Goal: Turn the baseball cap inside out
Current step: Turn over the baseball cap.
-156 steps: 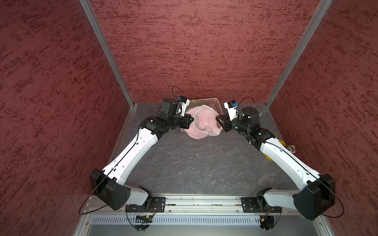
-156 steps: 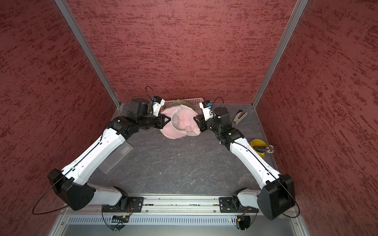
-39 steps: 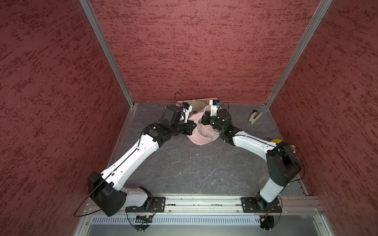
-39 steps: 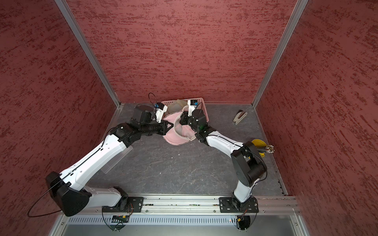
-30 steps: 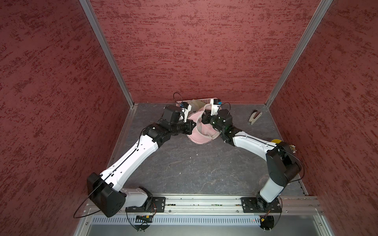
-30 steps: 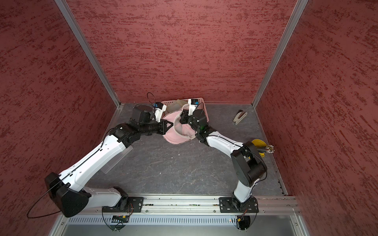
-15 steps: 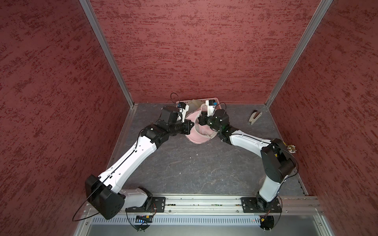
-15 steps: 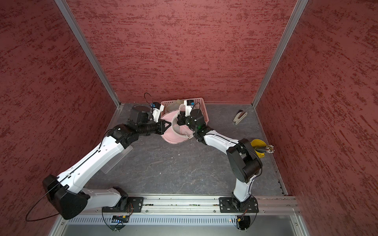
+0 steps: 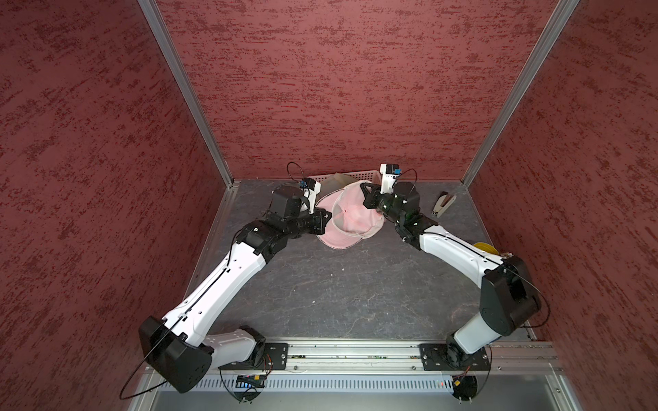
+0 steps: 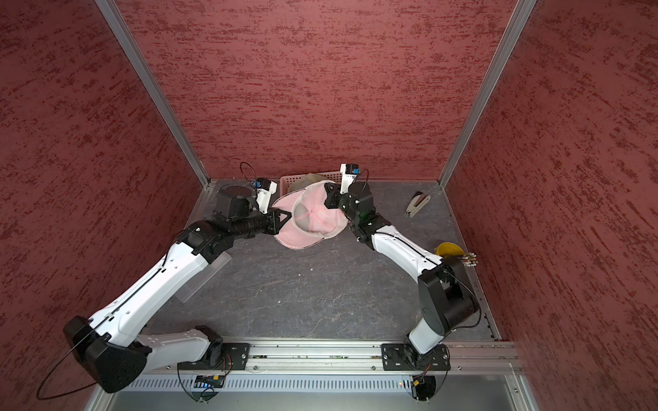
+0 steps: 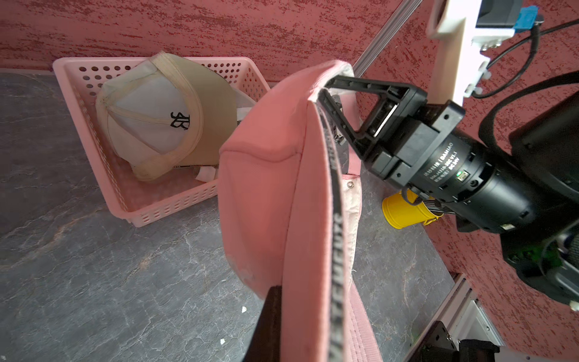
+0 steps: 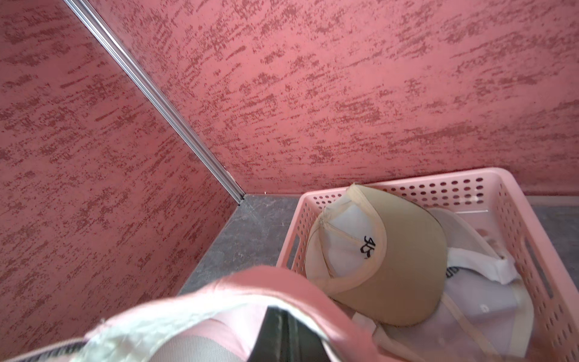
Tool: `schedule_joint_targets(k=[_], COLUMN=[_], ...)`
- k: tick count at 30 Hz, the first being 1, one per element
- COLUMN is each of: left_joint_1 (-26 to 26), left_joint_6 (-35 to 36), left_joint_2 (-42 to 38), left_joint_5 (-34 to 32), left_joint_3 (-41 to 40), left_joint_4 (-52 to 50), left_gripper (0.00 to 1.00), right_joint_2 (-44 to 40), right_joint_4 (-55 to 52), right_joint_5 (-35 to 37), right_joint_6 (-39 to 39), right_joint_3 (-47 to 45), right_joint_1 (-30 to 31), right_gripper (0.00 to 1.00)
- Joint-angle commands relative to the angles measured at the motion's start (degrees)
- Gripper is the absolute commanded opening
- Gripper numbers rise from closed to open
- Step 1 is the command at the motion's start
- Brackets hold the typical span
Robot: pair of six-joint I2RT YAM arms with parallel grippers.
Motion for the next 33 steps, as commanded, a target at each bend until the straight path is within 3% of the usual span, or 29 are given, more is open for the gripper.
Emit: schedule_joint_targets(k=[1,8,14,23,33], left_joint_1=[0.45,0.43,0.27,-2.20,-3.70], left_joint_6=[0.49,3.24,3.38,3.23,0.88], left_joint_2=[-0.43,1.21,1.05,0.96,3.57], left_joint_5=[-1.42,-2.08,-2.56,-2.54,-3.00], left_joint_3=[0.33,3.32,3.70,3.43,2.17], left_joint_4=[0.59,-2.41,-2.38,-2.98,0.72], left_gripper=[0.00,0.00,0.00,0.00,0.00], right_joint_2=[-2.32,-2.79,-1.91,3.31,3.88], right_joint_4=[-6.80,-22.14,-25.58,-18.03,-7.74], right_joint_5=[1.73,-9.28,-8.30,-6.34,-15.39], right_joint_6=[-3.76,-14.51,-14.49,-5.28,-2.80], right_joint_3=[-1.87,1.68,2.01,2.78,3.70], right_joint_1=[1.10,2.74,2.67,-0.53,0.10], right_gripper=[0.04,0.08,0.07,0.08,0.14])
